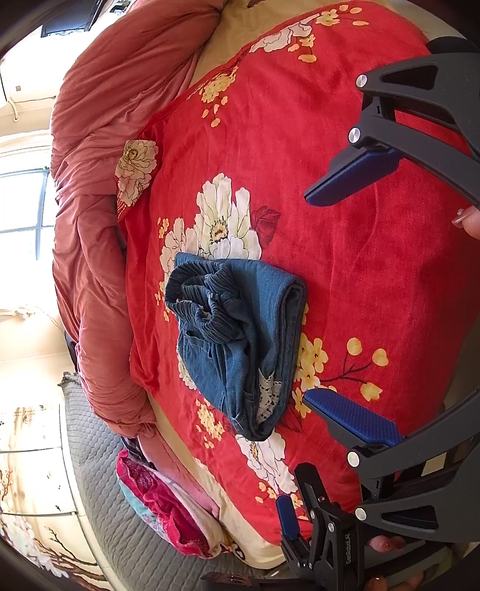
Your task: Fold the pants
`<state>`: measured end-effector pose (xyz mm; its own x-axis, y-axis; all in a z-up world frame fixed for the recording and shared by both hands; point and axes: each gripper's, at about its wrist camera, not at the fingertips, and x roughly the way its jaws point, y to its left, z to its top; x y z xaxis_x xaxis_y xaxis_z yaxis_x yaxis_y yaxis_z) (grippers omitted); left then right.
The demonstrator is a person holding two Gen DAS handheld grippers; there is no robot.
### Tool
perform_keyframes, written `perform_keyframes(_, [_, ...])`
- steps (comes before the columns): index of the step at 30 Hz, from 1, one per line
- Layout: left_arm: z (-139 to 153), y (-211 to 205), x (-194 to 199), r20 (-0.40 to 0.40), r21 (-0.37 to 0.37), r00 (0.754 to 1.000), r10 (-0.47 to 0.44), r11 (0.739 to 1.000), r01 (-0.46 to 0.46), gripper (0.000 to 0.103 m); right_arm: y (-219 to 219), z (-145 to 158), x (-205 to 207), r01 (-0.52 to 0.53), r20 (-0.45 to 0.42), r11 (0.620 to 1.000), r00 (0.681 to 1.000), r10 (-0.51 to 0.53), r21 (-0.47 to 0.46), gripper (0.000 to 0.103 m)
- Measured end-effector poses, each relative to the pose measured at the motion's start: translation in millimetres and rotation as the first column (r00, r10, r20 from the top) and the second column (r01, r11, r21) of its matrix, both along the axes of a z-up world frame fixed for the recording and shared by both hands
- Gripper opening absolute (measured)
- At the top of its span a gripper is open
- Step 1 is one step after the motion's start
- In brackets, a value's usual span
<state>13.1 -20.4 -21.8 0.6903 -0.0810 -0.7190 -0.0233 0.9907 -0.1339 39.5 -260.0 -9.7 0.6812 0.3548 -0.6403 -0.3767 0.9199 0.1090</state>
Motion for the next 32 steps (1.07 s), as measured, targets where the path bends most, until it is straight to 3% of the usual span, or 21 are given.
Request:
perform_keyframes(18, [0.3, 15.9, 8.3, -0.037, -0.014, 0.999, -0.003, 1.000, 0.003, 0.094, 2.9, -4.7, 11.1, 0.018, -0.023, 1.000, 1.000, -0.019, -0.025, 0.098])
perform_keyframes(22, [9.2, 32.5, 12.7, -0.002, -0.046, 1.000, 0.017, 0.999, -0.017, 0.093, -4.6, -7.1, 22.3, 0.043, -0.041, 0.999, 0.998, -0.044, -0.021, 0.098])
perform_keyframes(24, [17.1, 54.5, 24.3, 0.018, -0.052, 0.997, 0.070, 0.996, -0.069, 0.094, -17.2, -6.6, 35.7, 0.073, -0.064, 0.997, 0.995, -0.074, -0.014, 0.098])
perform_keyframes(27, [19.5, 96.7, 59.4, 0.006, 0.045, 0.981, 0.195, 0.980, -0.195, 0.094, -48.5, -0.7, 63.9, 0.166, -0.053, 0.985, 0.984, -0.168, -0.039, 0.098])
perform_keyframes(30, [10.7, 153.4, 104.5, -0.028, 0.155, 0.939, 0.342, 0.930, -0.333, 0.094, -97.5, 2.4, 107.2, 0.302, -0.042, 0.948, 0.950, -0.308, -0.104, 0.098])
perform_keyframes(32, [0.1, 193.8, 133.6, -0.082, 0.197, 0.902, 0.425, 0.894, -0.403, 0.094, -137.6, 1.7, 138.2, 0.402, -0.048, 0.907, 0.910, -0.411, -0.126, 0.098])
